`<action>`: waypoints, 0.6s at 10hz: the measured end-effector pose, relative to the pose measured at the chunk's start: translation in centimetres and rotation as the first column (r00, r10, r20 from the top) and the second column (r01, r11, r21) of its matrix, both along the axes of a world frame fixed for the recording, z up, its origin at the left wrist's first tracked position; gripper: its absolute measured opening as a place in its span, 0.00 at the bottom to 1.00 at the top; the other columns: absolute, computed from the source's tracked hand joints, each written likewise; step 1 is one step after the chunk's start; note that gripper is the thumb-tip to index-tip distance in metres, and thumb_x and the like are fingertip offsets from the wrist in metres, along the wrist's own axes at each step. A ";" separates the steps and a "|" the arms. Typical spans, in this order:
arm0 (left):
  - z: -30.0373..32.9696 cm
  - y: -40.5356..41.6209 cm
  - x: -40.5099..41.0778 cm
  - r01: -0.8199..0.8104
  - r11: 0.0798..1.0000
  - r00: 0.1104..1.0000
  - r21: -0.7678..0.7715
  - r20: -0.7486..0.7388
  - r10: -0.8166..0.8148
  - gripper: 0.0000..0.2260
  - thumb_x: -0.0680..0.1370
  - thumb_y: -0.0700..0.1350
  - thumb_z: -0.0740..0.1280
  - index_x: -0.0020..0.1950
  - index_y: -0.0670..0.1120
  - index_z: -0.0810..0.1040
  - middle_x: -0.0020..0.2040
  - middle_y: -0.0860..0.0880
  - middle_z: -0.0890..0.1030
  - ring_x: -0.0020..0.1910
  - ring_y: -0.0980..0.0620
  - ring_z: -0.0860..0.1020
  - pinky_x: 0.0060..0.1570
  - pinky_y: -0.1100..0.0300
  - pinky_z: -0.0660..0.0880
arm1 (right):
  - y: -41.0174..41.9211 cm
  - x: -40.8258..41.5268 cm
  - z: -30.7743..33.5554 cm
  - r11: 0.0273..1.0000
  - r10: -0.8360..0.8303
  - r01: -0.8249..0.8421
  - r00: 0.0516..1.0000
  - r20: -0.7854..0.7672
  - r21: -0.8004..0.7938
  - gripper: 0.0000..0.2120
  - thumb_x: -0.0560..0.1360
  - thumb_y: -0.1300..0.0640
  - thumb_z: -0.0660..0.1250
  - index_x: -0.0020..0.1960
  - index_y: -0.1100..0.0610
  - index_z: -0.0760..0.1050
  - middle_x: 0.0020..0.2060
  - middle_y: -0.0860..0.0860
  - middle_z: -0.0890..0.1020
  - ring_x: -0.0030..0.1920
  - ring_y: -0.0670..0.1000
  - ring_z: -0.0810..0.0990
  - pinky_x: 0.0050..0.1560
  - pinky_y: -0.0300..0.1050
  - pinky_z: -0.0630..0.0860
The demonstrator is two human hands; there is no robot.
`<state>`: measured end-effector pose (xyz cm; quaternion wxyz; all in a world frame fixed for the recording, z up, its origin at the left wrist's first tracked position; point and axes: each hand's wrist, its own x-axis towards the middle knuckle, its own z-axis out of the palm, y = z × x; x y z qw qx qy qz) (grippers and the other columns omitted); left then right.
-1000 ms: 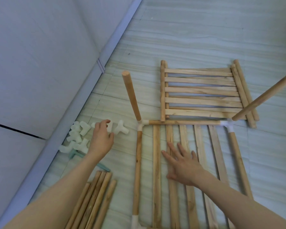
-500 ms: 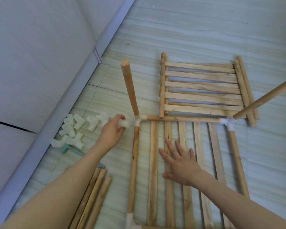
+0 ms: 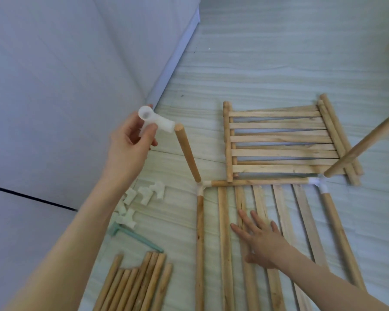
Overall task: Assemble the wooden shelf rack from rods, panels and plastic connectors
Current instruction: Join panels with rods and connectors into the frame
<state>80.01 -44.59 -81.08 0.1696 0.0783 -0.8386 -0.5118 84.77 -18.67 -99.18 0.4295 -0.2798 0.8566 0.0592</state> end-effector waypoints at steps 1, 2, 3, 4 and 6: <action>1.2 1.0 -0.6 0.048 0.988 0.999 -0.144 0.021 -0.046 0.12 0.78 0.40 0.63 0.59 0.53 0.77 0.36 0.58 0.76 0.32 0.61 0.72 0.37 0.69 0.70 | 0.0 0.0 0.0 1.000 -0.001 0.001 1.000 -0.004 -0.006 0.39 0.78 0.45 0.59 0.75 0.44 0.34 0.71 0.48 0.26 0.74 0.57 0.31 0.72 0.65 0.46; 1.9 1.6 -0.7 0.043 0.957 0.999 -0.287 0.020 -0.039 0.13 0.77 0.41 0.65 0.59 0.56 0.78 0.39 0.57 0.76 0.34 0.61 0.70 0.37 0.74 0.66 | 0.0 0.0 -0.1 1.000 -0.010 0.010 1.000 -0.004 -0.011 0.39 0.78 0.45 0.60 0.75 0.43 0.34 0.71 0.48 0.26 0.73 0.57 0.30 0.72 0.65 0.46; 2.6 2.0 -0.5 0.042 0.899 0.999 -0.437 0.002 -0.046 0.15 0.76 0.41 0.66 0.62 0.53 0.78 0.42 0.55 0.75 0.37 0.60 0.71 0.40 0.77 0.64 | 0.0 0.0 -0.2 1.000 -0.016 0.016 1.000 0.000 -0.012 0.39 0.78 0.45 0.60 0.75 0.43 0.34 0.71 0.47 0.26 0.73 0.57 0.30 0.71 0.65 0.45; 3.0 2.4 -0.4 0.036 0.863 0.999 -0.504 -0.001 -0.043 0.15 0.76 0.40 0.66 0.61 0.51 0.78 0.45 0.53 0.76 0.38 0.61 0.72 0.41 0.79 0.64 | 0.0 -0.1 -0.1 1.000 -0.012 0.013 1.000 0.008 -0.012 0.39 0.78 0.45 0.60 0.75 0.43 0.34 0.71 0.48 0.26 0.73 0.57 0.30 0.72 0.65 0.44; 3.1 2.7 -0.5 0.026 0.858 0.999 -0.513 -0.007 -0.035 0.12 0.75 0.38 0.66 0.56 0.50 0.77 0.49 0.54 0.77 0.39 0.59 0.71 0.41 0.76 0.65 | 0.0 -0.2 0.1 1.000 -0.018 0.019 1.000 0.022 -0.014 0.39 0.78 0.46 0.60 0.75 0.43 0.34 0.71 0.47 0.26 0.73 0.56 0.30 0.72 0.66 0.44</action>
